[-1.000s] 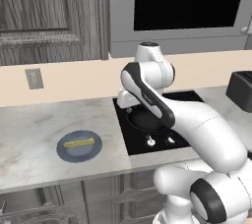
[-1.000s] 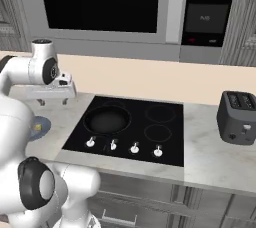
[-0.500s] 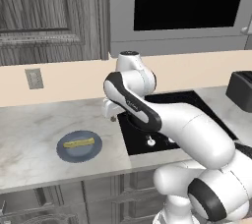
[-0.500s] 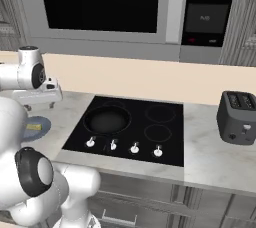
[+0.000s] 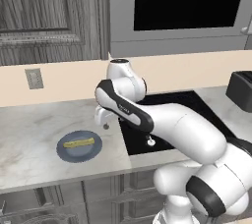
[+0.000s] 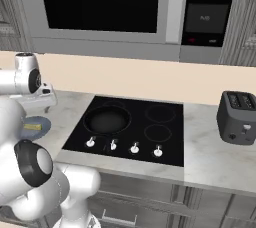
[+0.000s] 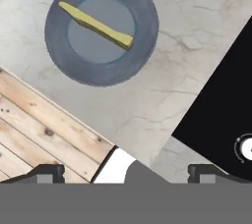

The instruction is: Pick up the butter stick and place it in the pan. Then turn on the burner for the pan.

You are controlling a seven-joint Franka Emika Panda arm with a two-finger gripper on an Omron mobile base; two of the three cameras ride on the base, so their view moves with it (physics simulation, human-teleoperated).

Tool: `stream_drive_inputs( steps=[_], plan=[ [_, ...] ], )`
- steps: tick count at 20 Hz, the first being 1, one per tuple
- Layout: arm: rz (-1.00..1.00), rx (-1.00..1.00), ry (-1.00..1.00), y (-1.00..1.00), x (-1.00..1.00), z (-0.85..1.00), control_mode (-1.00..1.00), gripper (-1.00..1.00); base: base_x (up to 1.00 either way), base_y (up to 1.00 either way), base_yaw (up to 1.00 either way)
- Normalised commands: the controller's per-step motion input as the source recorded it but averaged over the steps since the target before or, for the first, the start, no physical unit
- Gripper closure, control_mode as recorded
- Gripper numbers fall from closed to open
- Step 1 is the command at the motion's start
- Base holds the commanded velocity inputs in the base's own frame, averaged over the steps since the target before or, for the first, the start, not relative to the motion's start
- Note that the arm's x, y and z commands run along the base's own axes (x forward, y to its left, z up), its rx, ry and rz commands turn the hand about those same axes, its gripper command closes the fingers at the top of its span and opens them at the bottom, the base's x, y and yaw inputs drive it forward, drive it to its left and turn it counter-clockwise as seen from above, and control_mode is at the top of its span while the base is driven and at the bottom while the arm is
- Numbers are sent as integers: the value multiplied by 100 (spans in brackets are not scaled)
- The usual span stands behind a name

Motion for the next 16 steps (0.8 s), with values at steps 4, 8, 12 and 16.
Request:
stream_drive_inputs(
  steps=[4,8,12,16],
  plan=[
    [6,0,5,24,3,-22,-100,-100,0,0,0],
    [5,0,3,36,6,-25,-100,-100,0,0,0],
    [6,0,2,36,18,-23,-100,-100,0,0,0],
    [9,0,0,25,22,-22,-100,-100,0,0,0]
  ],
)
